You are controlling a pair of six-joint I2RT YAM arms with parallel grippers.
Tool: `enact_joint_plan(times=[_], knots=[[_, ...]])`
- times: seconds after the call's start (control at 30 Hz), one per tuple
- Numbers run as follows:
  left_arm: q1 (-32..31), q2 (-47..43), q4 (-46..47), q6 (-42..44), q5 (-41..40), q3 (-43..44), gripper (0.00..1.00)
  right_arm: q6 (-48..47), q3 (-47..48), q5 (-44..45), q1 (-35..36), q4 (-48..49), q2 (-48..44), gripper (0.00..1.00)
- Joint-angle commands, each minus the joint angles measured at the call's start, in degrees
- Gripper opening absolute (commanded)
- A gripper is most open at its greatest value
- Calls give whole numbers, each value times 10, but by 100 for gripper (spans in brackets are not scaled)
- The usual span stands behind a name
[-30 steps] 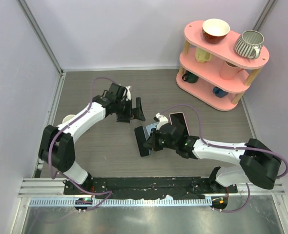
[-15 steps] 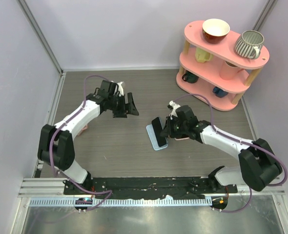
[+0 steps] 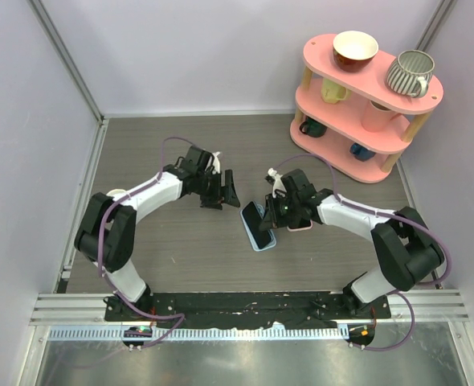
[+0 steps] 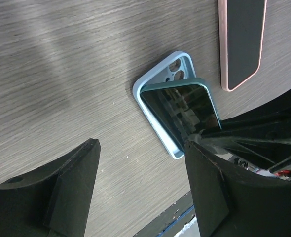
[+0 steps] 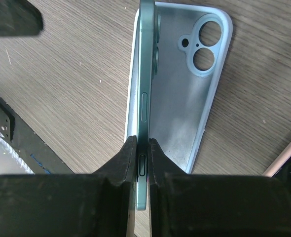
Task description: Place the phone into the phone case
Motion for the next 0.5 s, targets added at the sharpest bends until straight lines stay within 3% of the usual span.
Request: enact_joint_plan(times=[0.0, 0.33, 0.47], knots=[[-14, 18, 51, -27, 10, -5, 71, 23, -2, 12, -1, 34, 20, 2], [-46, 29, 139, -106, 44, -62, 58, 81, -60, 38, -2, 105, 33, 8], [-49, 24, 174, -125, 50, -92, 55, 93, -81, 38, -3, 119, 37, 17]])
